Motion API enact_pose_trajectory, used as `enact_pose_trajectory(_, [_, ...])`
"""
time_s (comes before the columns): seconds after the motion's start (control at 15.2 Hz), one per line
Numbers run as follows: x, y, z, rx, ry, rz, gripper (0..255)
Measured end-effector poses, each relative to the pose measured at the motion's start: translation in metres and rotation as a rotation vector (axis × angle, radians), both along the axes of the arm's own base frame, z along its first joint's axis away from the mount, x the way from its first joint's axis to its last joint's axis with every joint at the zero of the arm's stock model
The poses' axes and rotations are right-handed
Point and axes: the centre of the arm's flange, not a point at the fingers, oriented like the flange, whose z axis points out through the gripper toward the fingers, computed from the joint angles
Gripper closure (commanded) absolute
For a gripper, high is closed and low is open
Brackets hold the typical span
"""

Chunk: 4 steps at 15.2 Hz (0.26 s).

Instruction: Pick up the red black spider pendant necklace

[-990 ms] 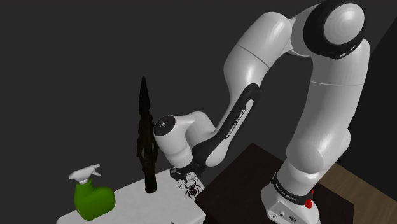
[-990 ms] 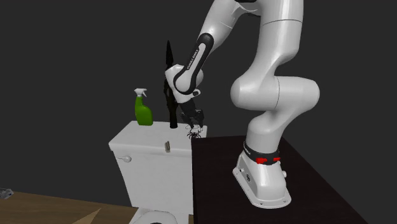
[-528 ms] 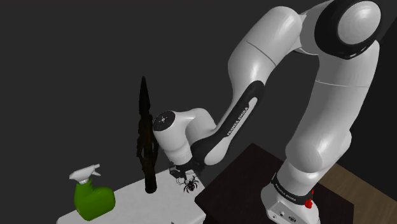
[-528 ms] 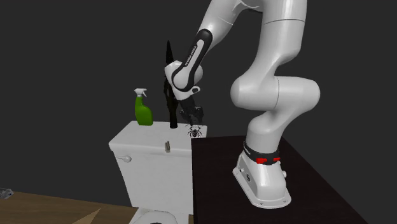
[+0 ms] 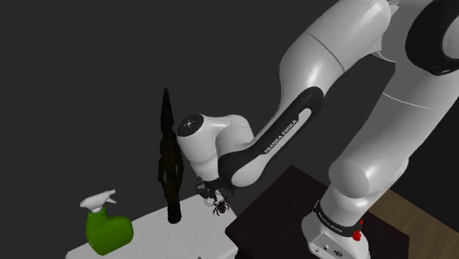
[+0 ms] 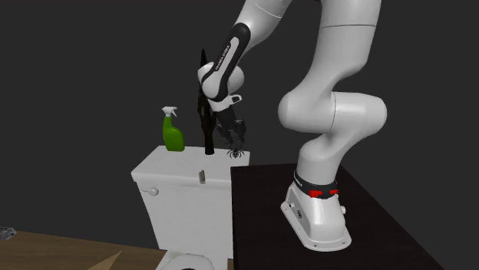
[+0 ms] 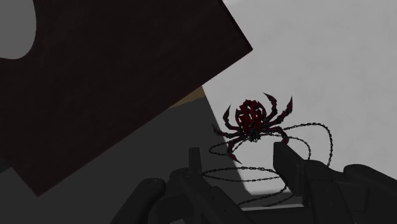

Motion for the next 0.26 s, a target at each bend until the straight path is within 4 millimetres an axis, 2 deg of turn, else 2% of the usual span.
enact_pose_trajectory(0.26, [0.000, 0.000, 0.020, 0.000, 0.000, 0.000, 255])
